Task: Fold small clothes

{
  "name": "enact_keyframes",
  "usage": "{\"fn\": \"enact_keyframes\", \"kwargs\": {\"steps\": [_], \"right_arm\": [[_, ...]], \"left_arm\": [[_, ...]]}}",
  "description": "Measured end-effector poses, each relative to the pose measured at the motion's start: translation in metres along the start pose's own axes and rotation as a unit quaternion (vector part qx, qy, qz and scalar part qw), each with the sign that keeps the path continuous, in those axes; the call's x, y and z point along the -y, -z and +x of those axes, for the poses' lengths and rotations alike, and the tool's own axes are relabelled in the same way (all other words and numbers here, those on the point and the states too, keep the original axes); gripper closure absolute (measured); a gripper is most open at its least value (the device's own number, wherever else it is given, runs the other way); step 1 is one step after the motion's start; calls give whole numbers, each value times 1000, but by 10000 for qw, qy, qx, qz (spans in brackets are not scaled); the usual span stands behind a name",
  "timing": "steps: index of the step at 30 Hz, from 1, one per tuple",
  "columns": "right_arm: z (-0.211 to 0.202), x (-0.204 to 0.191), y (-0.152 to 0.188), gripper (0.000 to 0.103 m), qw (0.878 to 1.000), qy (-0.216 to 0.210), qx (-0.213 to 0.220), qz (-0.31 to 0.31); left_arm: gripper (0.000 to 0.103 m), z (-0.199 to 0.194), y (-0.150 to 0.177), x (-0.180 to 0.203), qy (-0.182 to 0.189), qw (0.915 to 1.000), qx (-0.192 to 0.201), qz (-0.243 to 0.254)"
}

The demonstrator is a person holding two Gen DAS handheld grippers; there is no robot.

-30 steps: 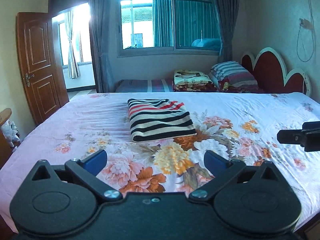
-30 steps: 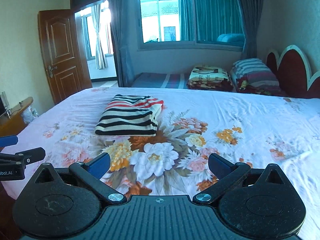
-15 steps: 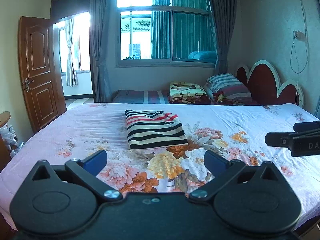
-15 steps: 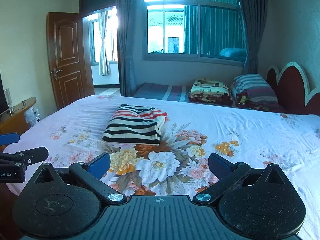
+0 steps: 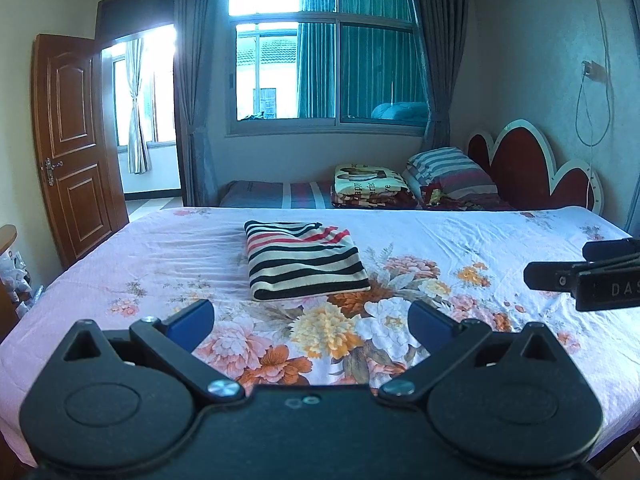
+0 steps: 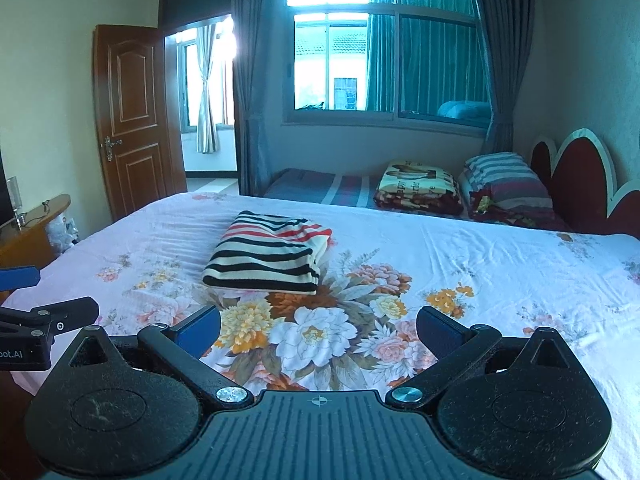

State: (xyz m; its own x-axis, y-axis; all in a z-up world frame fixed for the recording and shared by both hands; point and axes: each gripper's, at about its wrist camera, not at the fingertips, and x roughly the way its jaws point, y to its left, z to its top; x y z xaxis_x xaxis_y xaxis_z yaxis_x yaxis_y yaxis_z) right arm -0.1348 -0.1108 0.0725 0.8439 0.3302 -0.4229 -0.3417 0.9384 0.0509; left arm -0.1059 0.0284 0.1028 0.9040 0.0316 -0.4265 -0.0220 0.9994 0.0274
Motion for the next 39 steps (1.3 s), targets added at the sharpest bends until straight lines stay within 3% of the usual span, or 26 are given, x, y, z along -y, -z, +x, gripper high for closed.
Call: {"fn": "enact_keyframes", "kwargs": {"steps": [39], "right_arm": [[3, 5, 0, 0, 10000, -52, 1, -48]], "left_arm": [[1, -6, 0, 5, 38, 9999, 129, 42]]}}
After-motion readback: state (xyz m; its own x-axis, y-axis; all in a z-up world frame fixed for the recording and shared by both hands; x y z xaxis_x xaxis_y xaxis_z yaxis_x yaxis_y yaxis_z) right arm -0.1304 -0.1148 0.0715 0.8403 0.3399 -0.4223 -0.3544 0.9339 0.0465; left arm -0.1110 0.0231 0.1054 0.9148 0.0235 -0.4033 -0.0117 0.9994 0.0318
